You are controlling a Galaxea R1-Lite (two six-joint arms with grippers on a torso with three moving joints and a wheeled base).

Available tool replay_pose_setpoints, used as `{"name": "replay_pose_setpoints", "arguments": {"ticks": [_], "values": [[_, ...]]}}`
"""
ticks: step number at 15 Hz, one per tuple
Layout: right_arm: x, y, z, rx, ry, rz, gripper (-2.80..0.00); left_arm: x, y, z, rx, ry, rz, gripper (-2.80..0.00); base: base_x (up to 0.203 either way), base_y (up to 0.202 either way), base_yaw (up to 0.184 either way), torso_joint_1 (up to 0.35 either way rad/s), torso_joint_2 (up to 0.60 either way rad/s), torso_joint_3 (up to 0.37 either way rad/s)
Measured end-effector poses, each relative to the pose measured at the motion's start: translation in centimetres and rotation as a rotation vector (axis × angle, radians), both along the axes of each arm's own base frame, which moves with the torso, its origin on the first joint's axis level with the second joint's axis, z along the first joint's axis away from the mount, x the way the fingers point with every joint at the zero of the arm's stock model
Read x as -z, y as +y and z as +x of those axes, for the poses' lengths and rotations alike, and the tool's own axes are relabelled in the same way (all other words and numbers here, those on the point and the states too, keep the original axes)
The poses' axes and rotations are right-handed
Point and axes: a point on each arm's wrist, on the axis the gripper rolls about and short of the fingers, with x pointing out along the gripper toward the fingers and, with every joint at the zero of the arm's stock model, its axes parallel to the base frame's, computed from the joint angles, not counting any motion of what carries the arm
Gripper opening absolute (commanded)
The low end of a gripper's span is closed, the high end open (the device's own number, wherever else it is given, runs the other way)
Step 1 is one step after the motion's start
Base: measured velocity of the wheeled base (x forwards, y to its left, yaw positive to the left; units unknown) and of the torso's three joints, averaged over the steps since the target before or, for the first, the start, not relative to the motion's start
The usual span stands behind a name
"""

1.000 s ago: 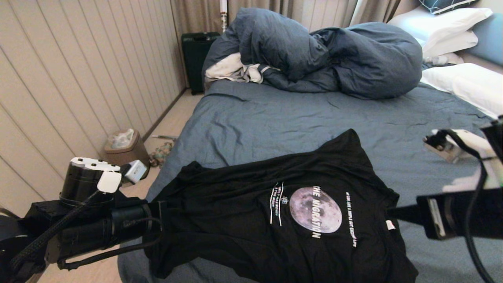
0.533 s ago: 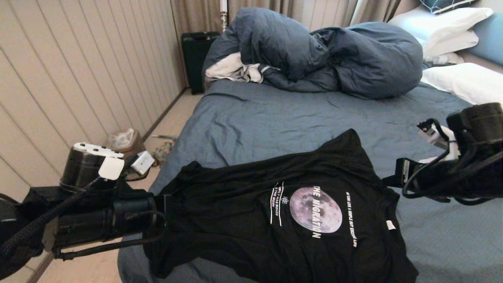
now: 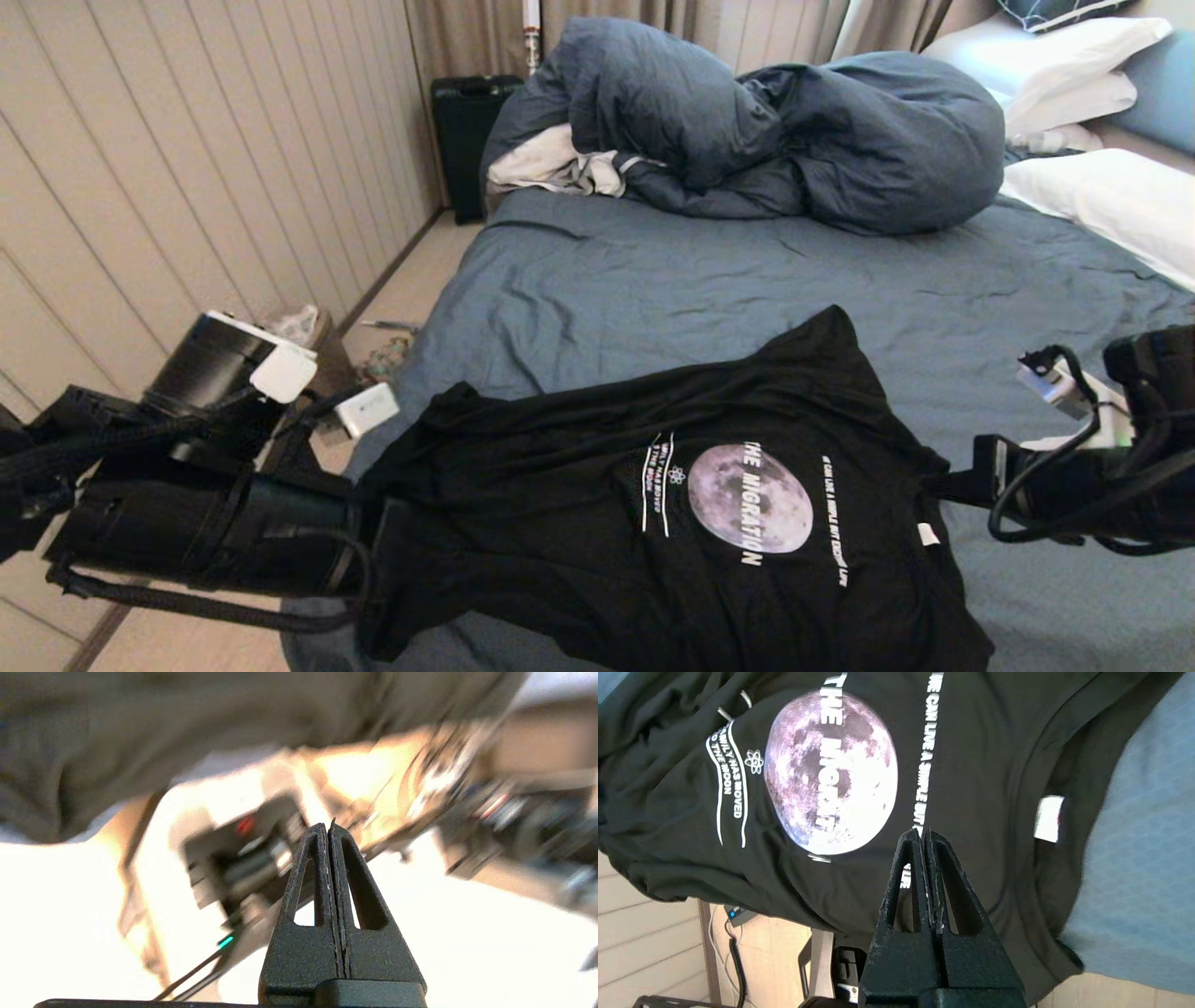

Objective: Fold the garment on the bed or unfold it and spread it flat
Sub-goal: Unford the black T-shirt

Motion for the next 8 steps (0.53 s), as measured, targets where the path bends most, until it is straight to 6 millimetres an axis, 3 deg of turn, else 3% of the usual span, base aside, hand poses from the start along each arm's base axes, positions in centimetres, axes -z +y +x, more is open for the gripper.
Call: {"name": "replay_pose_setpoints", "arguments": {"ticks": [4,8], "values": [[-0.4,0.2,-1.2,-0.004,-0.017,0.002,-2.8,2.9,-1.7,0.2,0.104,0.078,0.06,-2.8,0.0,0.0,0.0,0.0,0.0,0.0],[-0.3,0.6,-1.7,-0.023,-0.02,0.002,-2.8,5.9,-3.6,2.9,0.044,0.062,0.138,-2.8,0.0,0.0,0.0,0.0,0.0,0.0]]}}
